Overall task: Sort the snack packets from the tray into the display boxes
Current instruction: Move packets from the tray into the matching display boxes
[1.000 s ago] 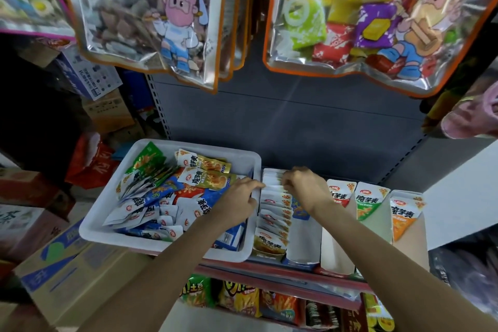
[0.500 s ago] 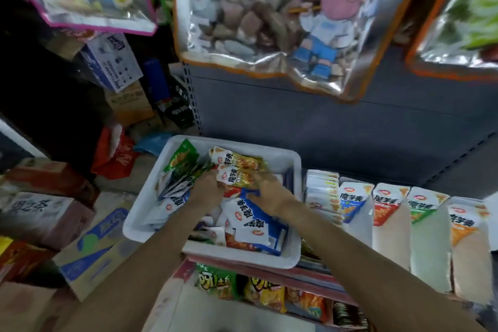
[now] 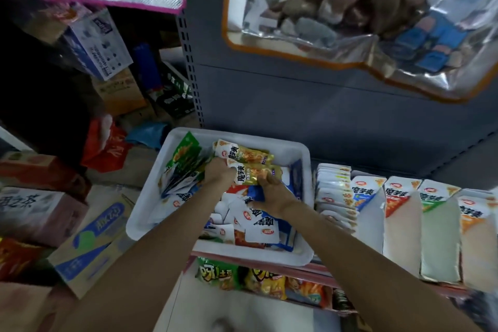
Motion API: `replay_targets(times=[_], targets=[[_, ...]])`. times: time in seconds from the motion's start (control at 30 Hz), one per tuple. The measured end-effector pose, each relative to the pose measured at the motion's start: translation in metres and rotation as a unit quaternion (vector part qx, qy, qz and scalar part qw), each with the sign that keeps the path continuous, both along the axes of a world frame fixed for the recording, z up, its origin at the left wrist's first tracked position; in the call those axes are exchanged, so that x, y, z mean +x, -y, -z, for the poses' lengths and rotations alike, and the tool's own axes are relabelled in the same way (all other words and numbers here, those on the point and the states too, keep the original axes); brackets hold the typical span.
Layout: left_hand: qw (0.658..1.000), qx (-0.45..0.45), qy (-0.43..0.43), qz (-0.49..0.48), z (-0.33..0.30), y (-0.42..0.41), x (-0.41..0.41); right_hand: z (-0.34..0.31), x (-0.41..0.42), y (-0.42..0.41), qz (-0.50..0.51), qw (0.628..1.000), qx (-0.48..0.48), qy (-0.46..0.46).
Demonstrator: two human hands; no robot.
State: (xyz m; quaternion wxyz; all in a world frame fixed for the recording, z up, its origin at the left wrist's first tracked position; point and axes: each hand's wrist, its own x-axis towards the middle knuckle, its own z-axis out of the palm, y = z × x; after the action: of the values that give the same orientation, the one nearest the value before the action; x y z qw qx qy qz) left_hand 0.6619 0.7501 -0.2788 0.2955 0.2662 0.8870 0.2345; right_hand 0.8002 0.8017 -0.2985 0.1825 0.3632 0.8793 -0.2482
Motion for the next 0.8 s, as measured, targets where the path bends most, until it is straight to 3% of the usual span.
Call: replay_targets(times=[0.13, 0.27, 0.33, 0.47, 0.57, 0.63, 0.73, 0.8], targets=[[1.0, 0.024, 0.003, 0.007, -0.006, 0.001, 0.0, 0.001, 0.0, -0.001, 0.019, 0.999, -0.004, -0.038], [0.991, 0.125, -0.042, -0.034, -0.021, 0.015, 0.005, -0.003, 0.002, 0.0, 0.059, 0.993, -0.033, -0.095], [0.979, 0.185, -0.079, -0.029, -0.03, 0.026, 0.007, -0.011, 0.004, 0.002, 0.1, 0.979, -0.041, -0.175], [0.929, 0.309, -0.17, 0.109, -0.052, 0.04, 0.014, -0.053, 0.016, 0.001, 0.133, 0.931, 0.011, -0.338], [0.892, 0.352, -0.194, 0.208, -0.07, 0.039, 0.029, -0.083, 0.033, -0.007, 0.096, 0.916, 0.039, -0.387], [0.878, 0.38, -0.196, 0.217, -0.077, 0.031, 0.044, -0.092, 0.049, -0.014, 0.089, 0.906, 0.061, -0.409], [0.902, 0.385, -0.143, 0.135, -0.078, 0.014, 0.068, -0.101, 0.077, -0.027, 0.144, 0.888, 0.082, -0.429], [0.932, 0.32, -0.112, 0.131, -0.073, 0.002, 0.083, -0.103, 0.099, -0.04, 0.221, 0.854, 0.074, -0.465]])
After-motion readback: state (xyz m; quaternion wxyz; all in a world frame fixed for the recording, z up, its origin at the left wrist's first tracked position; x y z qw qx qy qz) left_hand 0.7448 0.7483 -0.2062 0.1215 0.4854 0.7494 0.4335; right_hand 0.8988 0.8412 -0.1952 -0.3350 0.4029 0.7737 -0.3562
